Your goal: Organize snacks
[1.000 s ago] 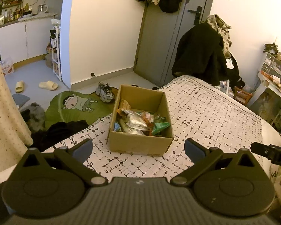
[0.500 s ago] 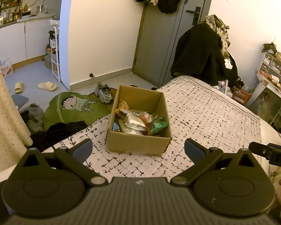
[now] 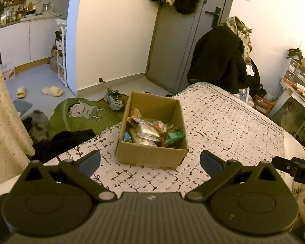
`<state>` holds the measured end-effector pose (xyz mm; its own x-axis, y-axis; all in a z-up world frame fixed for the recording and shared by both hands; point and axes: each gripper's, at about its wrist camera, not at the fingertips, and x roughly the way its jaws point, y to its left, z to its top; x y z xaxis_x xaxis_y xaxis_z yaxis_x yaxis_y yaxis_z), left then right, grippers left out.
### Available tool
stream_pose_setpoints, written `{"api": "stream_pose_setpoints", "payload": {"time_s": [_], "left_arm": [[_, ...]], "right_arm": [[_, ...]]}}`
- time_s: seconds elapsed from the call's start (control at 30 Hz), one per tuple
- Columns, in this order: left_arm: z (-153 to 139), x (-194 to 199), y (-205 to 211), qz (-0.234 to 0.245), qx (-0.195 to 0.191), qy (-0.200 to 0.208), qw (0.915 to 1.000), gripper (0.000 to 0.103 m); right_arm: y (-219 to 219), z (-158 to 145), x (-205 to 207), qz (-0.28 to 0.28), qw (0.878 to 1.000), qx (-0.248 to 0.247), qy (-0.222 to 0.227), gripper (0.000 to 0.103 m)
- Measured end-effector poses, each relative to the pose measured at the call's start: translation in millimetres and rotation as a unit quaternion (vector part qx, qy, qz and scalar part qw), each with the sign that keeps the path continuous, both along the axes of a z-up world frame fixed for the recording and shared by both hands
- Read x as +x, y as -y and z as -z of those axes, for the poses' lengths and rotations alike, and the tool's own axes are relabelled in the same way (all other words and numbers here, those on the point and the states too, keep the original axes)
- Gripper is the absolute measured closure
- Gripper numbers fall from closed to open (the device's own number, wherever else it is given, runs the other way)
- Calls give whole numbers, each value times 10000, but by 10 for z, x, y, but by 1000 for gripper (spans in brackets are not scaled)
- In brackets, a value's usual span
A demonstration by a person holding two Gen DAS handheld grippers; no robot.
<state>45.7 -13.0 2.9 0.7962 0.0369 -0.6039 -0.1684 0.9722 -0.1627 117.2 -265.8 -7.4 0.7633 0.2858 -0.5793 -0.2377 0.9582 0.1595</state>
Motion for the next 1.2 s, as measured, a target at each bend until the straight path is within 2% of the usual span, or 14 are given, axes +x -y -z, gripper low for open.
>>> {"api": "stream_pose_setpoints", "payload": {"time_s": [1.2], "left_arm": [[77,21,-34,-17,-44,-91,9999,0]], "right_arm": [[-78,29,-15,-108,9998,-154,-65,0]]}}
